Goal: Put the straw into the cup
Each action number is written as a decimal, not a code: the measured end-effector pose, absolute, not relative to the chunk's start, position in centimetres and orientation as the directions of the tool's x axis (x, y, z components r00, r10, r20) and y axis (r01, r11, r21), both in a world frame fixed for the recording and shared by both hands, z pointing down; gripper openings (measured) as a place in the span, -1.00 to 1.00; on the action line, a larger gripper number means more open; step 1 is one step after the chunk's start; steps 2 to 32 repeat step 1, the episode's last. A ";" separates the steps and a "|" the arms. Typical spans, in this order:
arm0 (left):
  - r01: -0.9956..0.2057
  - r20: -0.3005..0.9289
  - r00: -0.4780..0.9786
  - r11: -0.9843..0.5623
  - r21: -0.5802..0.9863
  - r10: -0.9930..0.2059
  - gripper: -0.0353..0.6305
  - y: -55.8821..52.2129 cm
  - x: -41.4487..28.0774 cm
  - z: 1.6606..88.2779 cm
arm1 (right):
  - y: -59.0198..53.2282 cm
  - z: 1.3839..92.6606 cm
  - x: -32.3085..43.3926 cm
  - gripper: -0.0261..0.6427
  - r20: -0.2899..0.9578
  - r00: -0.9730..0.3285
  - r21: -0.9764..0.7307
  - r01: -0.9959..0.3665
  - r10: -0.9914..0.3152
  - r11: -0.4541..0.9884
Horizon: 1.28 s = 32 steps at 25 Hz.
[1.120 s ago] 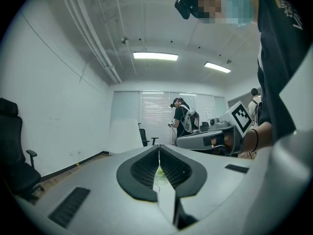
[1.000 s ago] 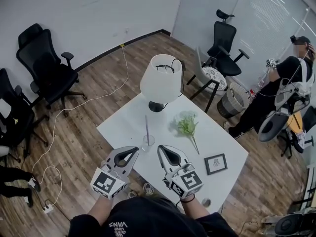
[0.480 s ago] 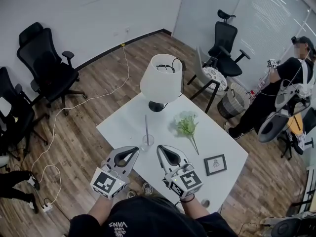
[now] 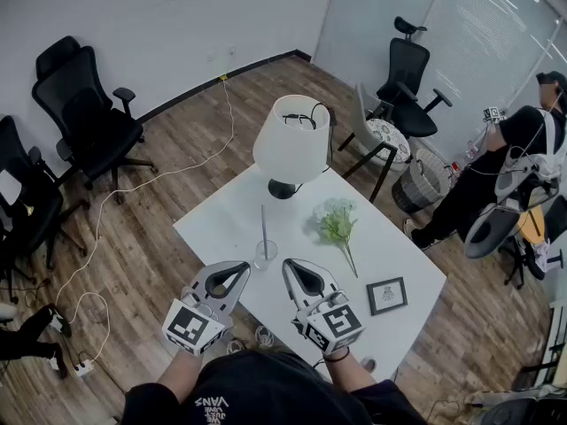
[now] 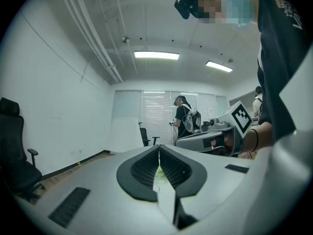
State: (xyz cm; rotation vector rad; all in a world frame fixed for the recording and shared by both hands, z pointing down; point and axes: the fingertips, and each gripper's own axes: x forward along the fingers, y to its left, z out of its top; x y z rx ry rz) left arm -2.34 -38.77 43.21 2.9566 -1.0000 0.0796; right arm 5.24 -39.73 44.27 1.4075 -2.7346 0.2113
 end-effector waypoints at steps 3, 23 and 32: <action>-0.607 0.057 0.793 -0.795 0.002 -0.606 -0.84 -38.8 -2.3 43.3 | -39.8 44.3 5.3 -0.87 0.116 -0.581 -0.095 -0.814 -0.805 0.574; -0.607 0.057 0.793 -0.795 0.002 -0.606 -0.84 -38.8 -2.3 43.3 | -39.8 44.3 5.3 -0.87 0.116 -0.581 -0.095 -0.814 -0.805 0.574; -0.607 0.057 0.793 -0.795 0.002 -0.606 -0.84 -38.8 -2.3 43.3 | -39.8 44.3 5.3 -0.87 0.116 -0.581 -0.095 -0.814 -0.805 0.574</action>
